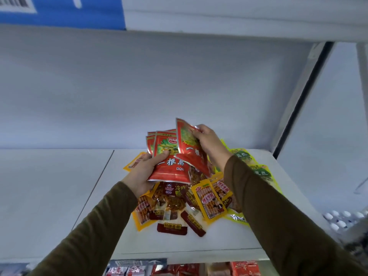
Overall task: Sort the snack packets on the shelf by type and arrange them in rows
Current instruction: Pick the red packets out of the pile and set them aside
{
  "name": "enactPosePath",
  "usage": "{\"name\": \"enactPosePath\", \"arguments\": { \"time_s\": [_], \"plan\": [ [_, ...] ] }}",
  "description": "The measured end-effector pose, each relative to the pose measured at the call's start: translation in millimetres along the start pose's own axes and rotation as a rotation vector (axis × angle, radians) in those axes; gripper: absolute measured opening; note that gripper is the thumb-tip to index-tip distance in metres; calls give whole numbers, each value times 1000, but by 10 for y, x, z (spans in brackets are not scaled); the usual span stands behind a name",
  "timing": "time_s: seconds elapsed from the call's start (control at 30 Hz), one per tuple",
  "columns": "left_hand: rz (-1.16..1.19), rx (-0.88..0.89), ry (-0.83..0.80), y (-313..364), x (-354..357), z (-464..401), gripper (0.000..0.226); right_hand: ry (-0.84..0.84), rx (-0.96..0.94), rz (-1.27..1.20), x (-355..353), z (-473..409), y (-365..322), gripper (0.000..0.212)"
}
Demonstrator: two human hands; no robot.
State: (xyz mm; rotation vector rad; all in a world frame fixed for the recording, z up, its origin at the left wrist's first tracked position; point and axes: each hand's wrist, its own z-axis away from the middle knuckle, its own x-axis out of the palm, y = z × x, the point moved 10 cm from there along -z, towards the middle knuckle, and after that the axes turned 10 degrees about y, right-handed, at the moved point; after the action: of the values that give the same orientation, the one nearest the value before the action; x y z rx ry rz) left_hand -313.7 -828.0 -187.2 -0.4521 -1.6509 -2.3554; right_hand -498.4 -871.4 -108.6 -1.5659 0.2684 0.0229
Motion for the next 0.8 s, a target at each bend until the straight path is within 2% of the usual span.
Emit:
{"name": "enactPosePath", "arguments": {
  "time_s": [0.03,0.13,0.23,0.3,0.37,0.4,0.5,0.53,0.6,0.7,0.8],
  "plan": [
    [22,14,6,13,-18,20,62,-53,64,14,131,30,116,23],
    [67,63,50,82,-206,91,64,-215,164,-13,447,103,289,75],
    [65,76,79,123,-432,197,60,-245,188,-159,667,152,293,129],
    [58,109,125,173,-660,297,59,-239,198,-207,902,250,281,146],
    [60,163,170,274,-904,428,60,-215,272,-252,1180,384,320,141],
    [61,191,187,334,-1034,495,61,-224,321,-267,1339,472,338,129],
    [54,240,221,520,-1464,689,60,-352,420,-299,1950,767,277,66],
    [53,243,225,574,-1627,752,57,-370,439,-323,2155,846,256,55],
    [51,232,243,671,-1988,887,54,-369,457,-369,2557,976,219,48],
    [29,192,272,817,-2613,1105,56,-347,459,-372,3173,1160,175,46],
    [-6,154,279,975,-3194,1248,49,-334,444,-343,3759,1299,147,43]
  ]
}}
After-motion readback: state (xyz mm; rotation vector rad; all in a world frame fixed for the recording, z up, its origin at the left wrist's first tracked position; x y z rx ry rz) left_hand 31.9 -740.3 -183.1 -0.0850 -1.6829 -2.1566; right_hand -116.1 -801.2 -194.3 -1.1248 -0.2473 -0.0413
